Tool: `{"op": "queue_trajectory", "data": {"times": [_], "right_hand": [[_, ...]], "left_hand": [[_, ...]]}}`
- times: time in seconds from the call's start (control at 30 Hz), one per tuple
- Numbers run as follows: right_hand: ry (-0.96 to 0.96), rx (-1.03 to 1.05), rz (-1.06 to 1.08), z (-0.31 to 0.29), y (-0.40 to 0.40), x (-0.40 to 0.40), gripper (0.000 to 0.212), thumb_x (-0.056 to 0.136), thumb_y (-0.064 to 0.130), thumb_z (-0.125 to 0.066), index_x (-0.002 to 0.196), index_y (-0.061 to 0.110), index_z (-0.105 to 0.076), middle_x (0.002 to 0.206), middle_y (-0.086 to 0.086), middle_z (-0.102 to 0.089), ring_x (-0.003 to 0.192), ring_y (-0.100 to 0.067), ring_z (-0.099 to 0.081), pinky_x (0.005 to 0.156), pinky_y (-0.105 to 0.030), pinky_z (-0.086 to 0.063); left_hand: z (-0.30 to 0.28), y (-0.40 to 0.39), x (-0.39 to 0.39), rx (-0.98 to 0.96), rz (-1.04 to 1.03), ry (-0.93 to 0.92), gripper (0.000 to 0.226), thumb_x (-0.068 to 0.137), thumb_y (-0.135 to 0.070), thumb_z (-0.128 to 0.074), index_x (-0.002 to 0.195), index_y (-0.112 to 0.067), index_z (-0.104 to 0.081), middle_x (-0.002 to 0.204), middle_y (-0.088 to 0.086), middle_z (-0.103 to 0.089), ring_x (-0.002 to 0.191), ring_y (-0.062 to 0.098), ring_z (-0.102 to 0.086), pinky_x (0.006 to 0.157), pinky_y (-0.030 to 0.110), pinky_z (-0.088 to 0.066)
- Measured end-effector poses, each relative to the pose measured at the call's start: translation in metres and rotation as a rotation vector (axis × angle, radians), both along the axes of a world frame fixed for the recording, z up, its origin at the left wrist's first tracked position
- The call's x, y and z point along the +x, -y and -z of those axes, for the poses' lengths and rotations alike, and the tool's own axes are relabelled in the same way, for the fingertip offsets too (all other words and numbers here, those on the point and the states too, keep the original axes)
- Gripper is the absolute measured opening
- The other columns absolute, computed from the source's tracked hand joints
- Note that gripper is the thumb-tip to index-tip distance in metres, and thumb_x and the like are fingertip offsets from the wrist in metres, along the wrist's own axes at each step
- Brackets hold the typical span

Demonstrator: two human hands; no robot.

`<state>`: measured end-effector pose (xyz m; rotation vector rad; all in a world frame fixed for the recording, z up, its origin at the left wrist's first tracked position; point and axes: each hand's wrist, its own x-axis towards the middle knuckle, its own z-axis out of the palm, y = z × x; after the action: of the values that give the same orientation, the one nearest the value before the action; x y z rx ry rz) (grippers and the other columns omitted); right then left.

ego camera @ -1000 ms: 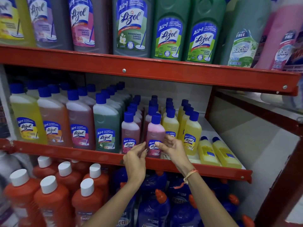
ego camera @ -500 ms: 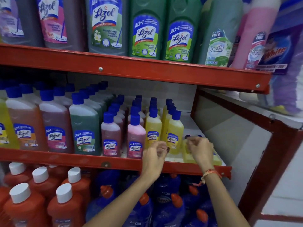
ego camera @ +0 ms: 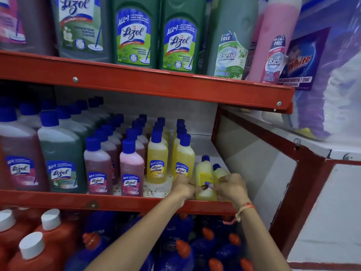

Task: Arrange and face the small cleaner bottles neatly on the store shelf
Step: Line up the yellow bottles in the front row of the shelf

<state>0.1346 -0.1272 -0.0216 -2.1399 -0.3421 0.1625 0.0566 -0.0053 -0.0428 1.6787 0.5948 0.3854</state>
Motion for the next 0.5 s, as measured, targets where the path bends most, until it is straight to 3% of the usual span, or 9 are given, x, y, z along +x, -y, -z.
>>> {"op": "queue_trajectory", "data": {"times": [0.1, 0.17, 0.23, 0.33, 0.4, 0.5], "right_hand": [[-0.137, 0.294, -0.061, 0.009, 0.007, 0.001, 0.059, 0.055, 0.010, -0.090, 0.107, -0.002, -0.067, 0.094, -0.010, -0.070, 0.088, -0.028, -0.070, 0.074, -0.043, -0.060], [-0.165, 0.412, -0.151, 0.015, 0.011, -0.001, 0.050, 0.059, 0.005, -0.087, 0.106, 0.003, -0.069, 0.097, -0.010, -0.071, 0.090, -0.026, -0.071, 0.069, -0.035, -0.059], [-0.124, 0.442, -0.185, 0.018, 0.013, -0.005, 0.034, 0.061, 0.007, -0.086, 0.092, 0.013, -0.073, 0.099, -0.012, -0.073, 0.089, -0.026, -0.072, 0.070, -0.034, -0.060], [-0.068, 0.425, -0.160, 0.026, 0.009, -0.010, 0.033, 0.056, 0.017, -0.090, 0.086, 0.017, -0.075, 0.095, -0.010, -0.076, 0.089, -0.026, -0.073, 0.081, -0.044, -0.059], [-0.031, 0.395, -0.139, 0.026, 0.007, -0.014, 0.037, 0.056, 0.023, -0.090, 0.089, 0.017, -0.075, 0.092, -0.005, -0.076, 0.088, -0.021, -0.073, 0.084, -0.046, -0.058], [0.075, 0.353, -0.032, 0.014, 0.000, -0.028, 0.047, 0.056, 0.039, -0.088, 0.094, 0.015, -0.074, 0.091, 0.001, -0.075, 0.086, -0.012, -0.070, 0.084, -0.036, -0.057]], "left_hand": [[0.001, -0.002, -0.010, 0.044, -0.009, 0.114, 0.040, 0.060, -0.007, -0.082, 0.096, -0.006, -0.065, 0.087, 0.006, -0.065, 0.085, 0.024, -0.064, 0.081, 0.038, -0.056], [0.002, -0.004, -0.016, 0.063, 0.001, 0.166, 0.047, 0.059, -0.002, -0.081, 0.103, -0.002, -0.064, 0.093, 0.007, -0.065, 0.084, 0.023, -0.065, 0.077, 0.036, -0.056], [0.002, -0.005, -0.023, 0.100, 0.020, 0.167, 0.051, 0.059, 0.000, -0.081, 0.107, -0.001, -0.062, 0.093, 0.005, -0.064, 0.079, 0.019, -0.064, 0.071, 0.029, -0.056], [0.002, -0.006, -0.030, 0.171, 0.038, 0.157, 0.048, 0.060, -0.002, -0.080, 0.105, -0.003, -0.064, 0.090, 0.000, -0.063, 0.070, 0.007, -0.061, 0.062, 0.018, -0.054], [0.003, -0.007, -0.032, 0.198, 0.019, 0.162, 0.045, 0.060, -0.003, -0.080, 0.103, -0.004, -0.065, 0.089, 0.000, -0.063, 0.072, 0.011, -0.062, 0.064, 0.023, -0.055], [0.004, -0.007, -0.033, 0.235, -0.020, 0.175, 0.042, 0.059, -0.006, -0.082, 0.099, -0.006, -0.068, 0.090, 0.004, -0.067, 0.078, 0.020, -0.067, 0.069, 0.032, -0.058]]}}
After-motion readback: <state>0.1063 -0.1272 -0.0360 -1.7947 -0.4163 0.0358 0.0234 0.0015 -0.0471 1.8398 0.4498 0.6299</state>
